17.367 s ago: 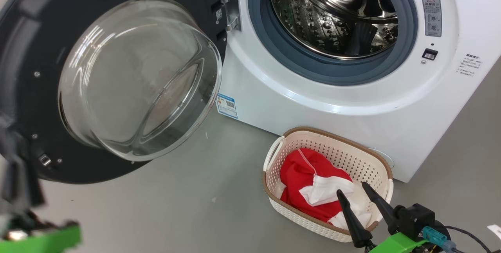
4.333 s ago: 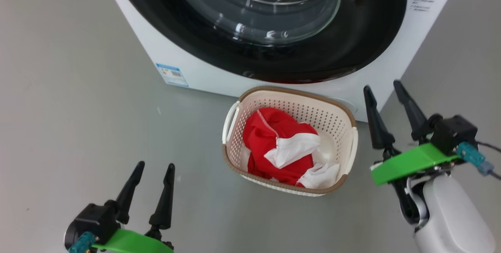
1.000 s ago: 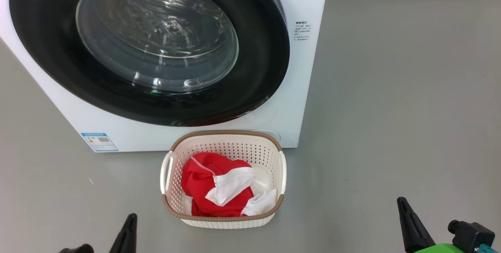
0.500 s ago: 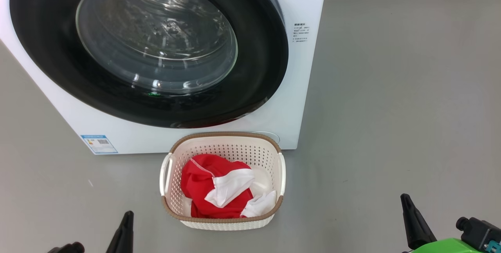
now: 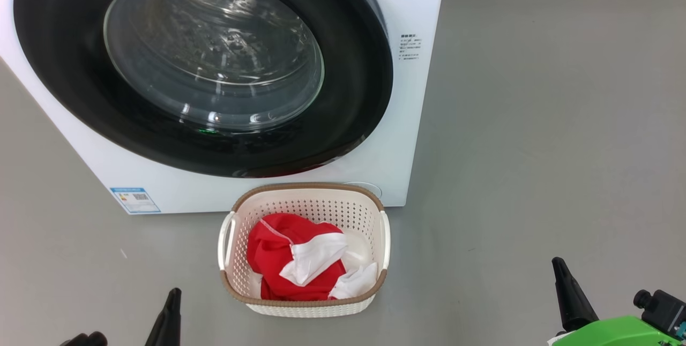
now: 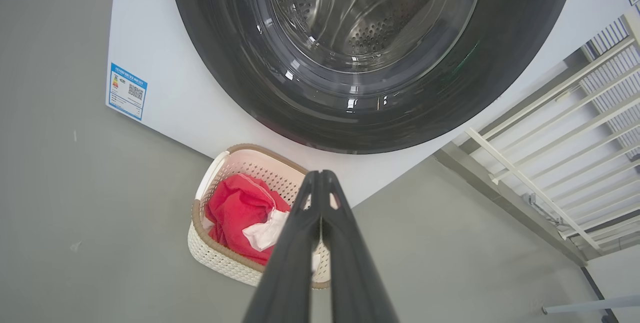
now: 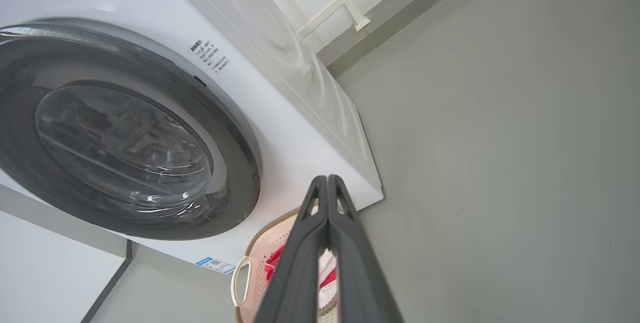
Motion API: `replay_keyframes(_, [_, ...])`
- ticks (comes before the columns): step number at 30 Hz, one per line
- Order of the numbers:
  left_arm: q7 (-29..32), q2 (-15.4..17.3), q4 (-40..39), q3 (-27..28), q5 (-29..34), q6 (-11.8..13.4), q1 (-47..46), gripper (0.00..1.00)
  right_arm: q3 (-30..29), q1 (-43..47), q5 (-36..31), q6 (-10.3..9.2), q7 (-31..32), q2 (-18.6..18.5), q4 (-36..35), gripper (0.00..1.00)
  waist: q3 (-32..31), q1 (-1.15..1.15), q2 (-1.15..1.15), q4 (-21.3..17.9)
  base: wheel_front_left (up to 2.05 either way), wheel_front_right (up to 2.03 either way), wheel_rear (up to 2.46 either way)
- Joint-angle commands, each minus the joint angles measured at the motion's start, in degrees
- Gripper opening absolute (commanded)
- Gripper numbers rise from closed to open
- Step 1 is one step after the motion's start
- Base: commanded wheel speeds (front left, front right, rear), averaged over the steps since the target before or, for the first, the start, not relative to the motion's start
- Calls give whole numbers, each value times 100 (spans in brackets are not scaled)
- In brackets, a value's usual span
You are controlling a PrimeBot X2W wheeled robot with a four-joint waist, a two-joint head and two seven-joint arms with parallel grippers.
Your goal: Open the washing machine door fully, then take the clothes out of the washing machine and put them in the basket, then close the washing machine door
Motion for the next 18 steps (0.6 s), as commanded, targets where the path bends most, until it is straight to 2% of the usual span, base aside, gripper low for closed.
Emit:
replay_keyframes(1, [39,52,-159,149,-193,-16,-254,0,13,-251,243,-3,46,-97,-161,0,-5,-1,0,-3,0,0,0])
replay_keyframes(18, [303,0,-178,253,-1147,-21,-348,0,-27,-389,1162,-3,306,-125,-203,0,-50,-1,0,-26,0,0,0])
